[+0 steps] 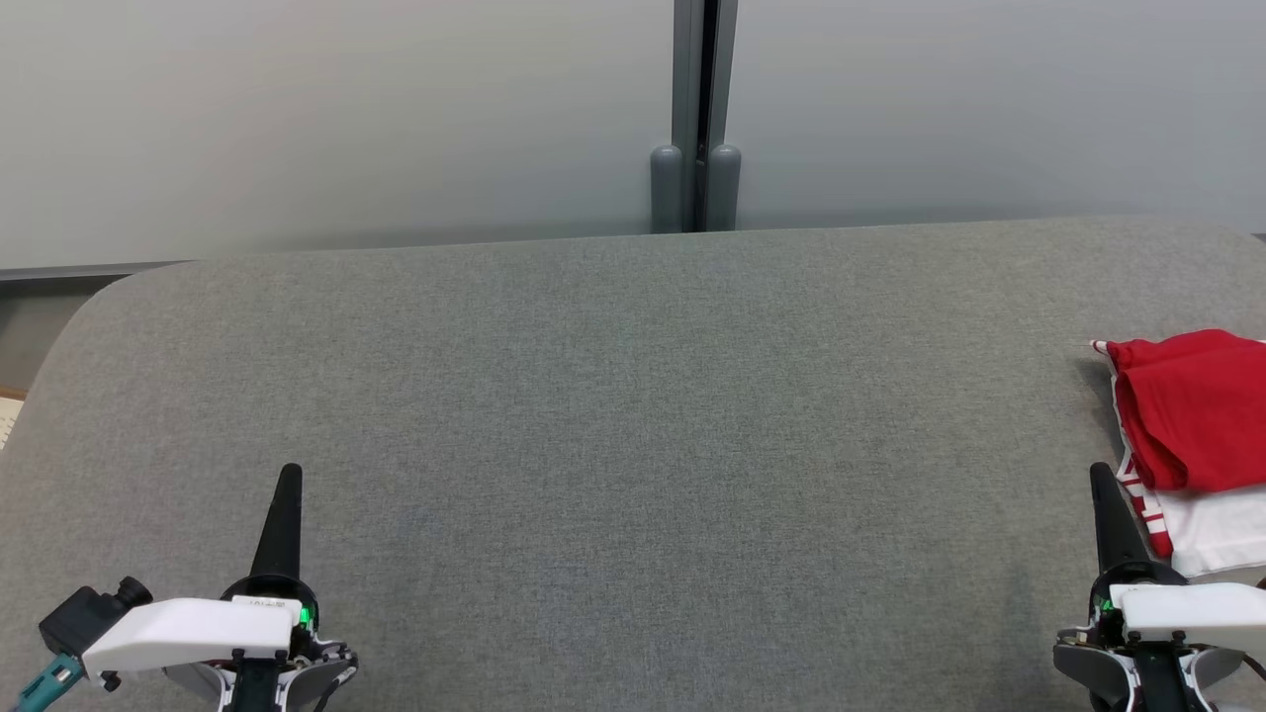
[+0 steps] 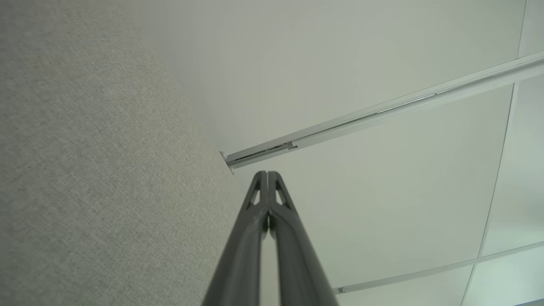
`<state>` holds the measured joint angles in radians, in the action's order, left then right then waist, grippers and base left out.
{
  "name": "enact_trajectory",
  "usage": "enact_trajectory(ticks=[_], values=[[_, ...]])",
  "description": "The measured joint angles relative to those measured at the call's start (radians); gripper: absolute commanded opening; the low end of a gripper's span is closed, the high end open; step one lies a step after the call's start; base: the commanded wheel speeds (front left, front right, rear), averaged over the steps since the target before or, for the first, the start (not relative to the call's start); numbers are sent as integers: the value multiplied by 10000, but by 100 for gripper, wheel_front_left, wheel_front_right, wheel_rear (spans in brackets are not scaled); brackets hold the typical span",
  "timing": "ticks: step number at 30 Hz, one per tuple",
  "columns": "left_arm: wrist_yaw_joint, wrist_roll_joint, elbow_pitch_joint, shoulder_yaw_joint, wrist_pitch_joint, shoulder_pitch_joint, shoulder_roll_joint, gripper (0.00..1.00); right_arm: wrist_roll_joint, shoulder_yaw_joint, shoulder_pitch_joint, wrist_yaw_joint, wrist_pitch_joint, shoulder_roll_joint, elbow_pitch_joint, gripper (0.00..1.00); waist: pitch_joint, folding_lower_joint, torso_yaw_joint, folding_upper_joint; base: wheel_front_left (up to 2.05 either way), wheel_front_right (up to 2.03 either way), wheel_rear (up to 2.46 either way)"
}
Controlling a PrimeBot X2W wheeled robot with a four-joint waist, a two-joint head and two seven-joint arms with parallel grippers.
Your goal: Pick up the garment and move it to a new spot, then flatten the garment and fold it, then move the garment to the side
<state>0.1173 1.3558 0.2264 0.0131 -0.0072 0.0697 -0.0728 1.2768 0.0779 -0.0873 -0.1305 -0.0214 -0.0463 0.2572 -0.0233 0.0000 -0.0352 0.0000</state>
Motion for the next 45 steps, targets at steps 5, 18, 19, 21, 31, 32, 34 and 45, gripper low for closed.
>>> enact_trajectory(ticks=[5, 18, 19, 21, 31, 32, 34, 45], values=[[21, 324, 21, 77, 130, 17, 0, 0, 435, 42, -8, 0, -115, -2, -13, 0, 22, 0, 38, 0, 0, 0, 0], [48, 1216, 75, 301, 426, 157, 4, 0, 1438, 144, -64, 0, -408, -4, -52, 0, 79, 0, 138, 0, 0, 0, 0], [50, 1271, 79, 314, 441, 159, 6, 0, 1517, 151, -69, 0, -418, -4, -54, 0, 83, 0, 146, 0, 0, 0, 0], [50, 1390, 86, 347, 487, 159, 6, 0, 1672, 169, -96, 0, -477, -6, -56, 0, 92, 0, 161, 0, 0, 0, 0], [61, 1977, 125, 499, 686, 197, 13, 0, 2364, 257, -130, 0, -671, -8, -75, 0, 136, 0, 237, 0, 0, 0, 0], [63, 2031, 128, 514, 702, 198, 13, 0, 2424, 268, -135, 0, -683, -8, -77, 0, 141, 0, 245, 0, 0, 0, 0], [63, 2136, 134, 543, 773, 209, 15, 0, 2556, 286, -149, 0, -717, -10, -82, 0, 149, 0, 260, 0, 0, 0, 0], [94, 2717, 171, 700, 966, 272, 27, 0, 3250, 366, -157, 0, -903, -13, -105, 0, 198, 0, 344, 0, 0, 0, 0]])
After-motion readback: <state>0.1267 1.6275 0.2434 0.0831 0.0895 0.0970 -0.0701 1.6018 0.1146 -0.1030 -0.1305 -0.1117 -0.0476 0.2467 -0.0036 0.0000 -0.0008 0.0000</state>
